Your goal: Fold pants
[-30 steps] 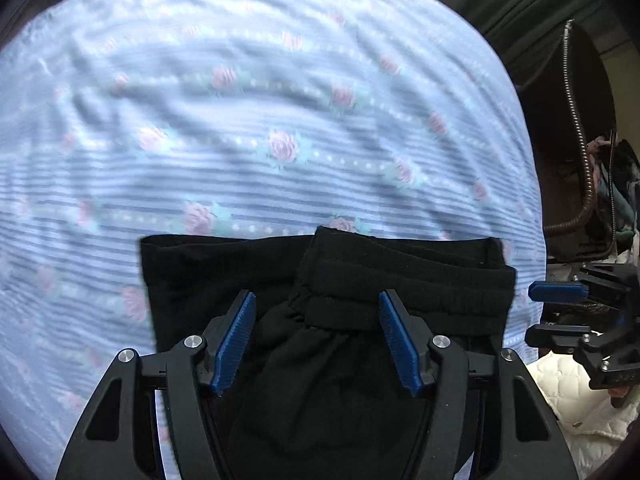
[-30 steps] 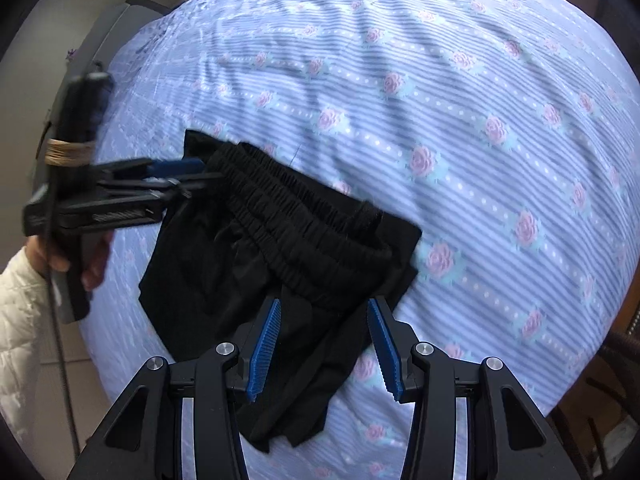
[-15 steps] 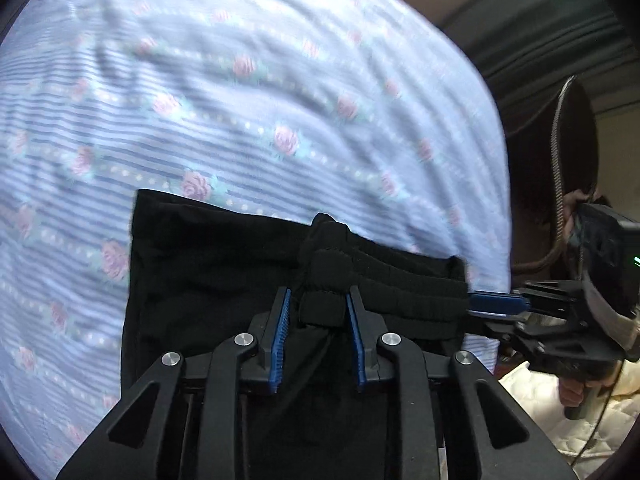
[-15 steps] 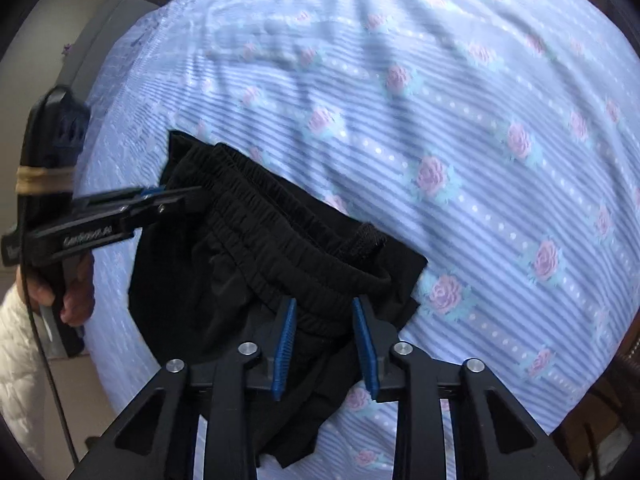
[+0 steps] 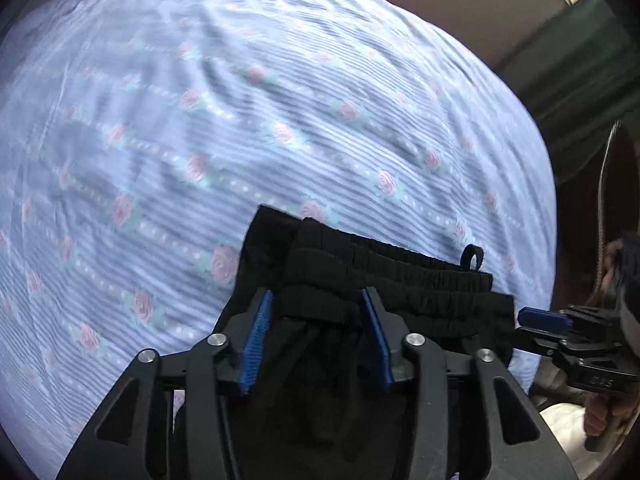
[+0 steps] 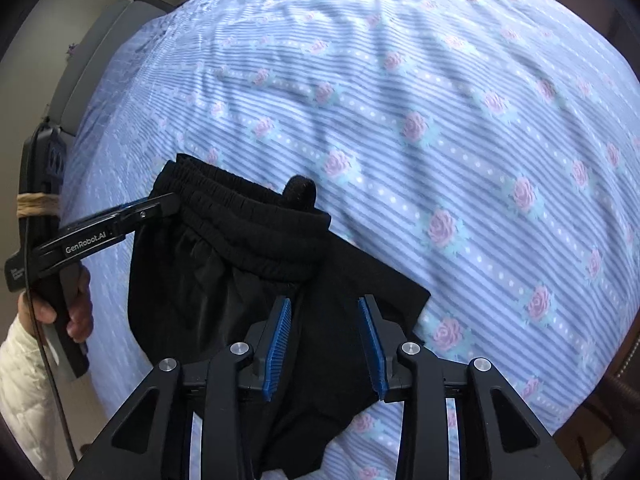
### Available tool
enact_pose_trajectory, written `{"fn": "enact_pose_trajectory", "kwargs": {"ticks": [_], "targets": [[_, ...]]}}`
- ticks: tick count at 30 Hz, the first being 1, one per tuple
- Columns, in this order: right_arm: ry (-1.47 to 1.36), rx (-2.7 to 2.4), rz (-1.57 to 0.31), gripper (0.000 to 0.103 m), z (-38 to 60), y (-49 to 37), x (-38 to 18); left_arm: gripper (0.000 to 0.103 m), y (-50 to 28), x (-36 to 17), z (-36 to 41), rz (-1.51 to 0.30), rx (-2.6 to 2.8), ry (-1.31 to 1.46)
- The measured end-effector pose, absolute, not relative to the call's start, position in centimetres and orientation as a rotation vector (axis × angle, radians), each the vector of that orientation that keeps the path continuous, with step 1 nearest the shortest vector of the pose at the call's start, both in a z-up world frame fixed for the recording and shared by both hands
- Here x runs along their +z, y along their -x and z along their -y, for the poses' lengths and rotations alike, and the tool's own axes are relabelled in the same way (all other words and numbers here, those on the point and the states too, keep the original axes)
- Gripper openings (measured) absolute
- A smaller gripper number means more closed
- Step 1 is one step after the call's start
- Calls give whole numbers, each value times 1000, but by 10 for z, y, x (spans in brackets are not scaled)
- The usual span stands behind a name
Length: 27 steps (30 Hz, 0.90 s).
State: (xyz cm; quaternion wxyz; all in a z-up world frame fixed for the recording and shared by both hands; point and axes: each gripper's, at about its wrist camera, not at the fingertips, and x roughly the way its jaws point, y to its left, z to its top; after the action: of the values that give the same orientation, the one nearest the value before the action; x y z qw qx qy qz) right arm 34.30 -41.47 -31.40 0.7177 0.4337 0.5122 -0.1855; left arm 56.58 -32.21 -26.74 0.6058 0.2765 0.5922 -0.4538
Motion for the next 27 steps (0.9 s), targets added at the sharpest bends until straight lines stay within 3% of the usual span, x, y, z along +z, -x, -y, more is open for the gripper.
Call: {"fn": "enact_pose_trajectory", "kwargs": {"ticks": [7, 13, 14, 18, 21, 23, 27], "targets": [[-838, -408, -1077, 42, 416, -378, -308, 44, -558, -258, 338, -1326, -1095, -619], [-790, -498, -1207, 42, 426, -388, -331, 49, -564, -253, 339, -1328, -1018, -648], [-784, -505, -1195, 42, 425, -384, -323, 56, -570, -244, 327, -1334, -1004, -603], [-750, -493, -1129, 49, 409, -366, -282, 64, -585, -208, 265, -1297, -925, -498], [-769, -436, -1101, 58, 380, -346, -254, 69, -581, -180, 198, -1257, -830, -425], [-807, -425, -1101, 70, 357, -333, -247, 72, -573, -172, 157, -1241, -766, -396], [-873, -352, -1160, 71, 298, -313, -259, 73, -537, -178, 85, -1259, -644, -342]]}}
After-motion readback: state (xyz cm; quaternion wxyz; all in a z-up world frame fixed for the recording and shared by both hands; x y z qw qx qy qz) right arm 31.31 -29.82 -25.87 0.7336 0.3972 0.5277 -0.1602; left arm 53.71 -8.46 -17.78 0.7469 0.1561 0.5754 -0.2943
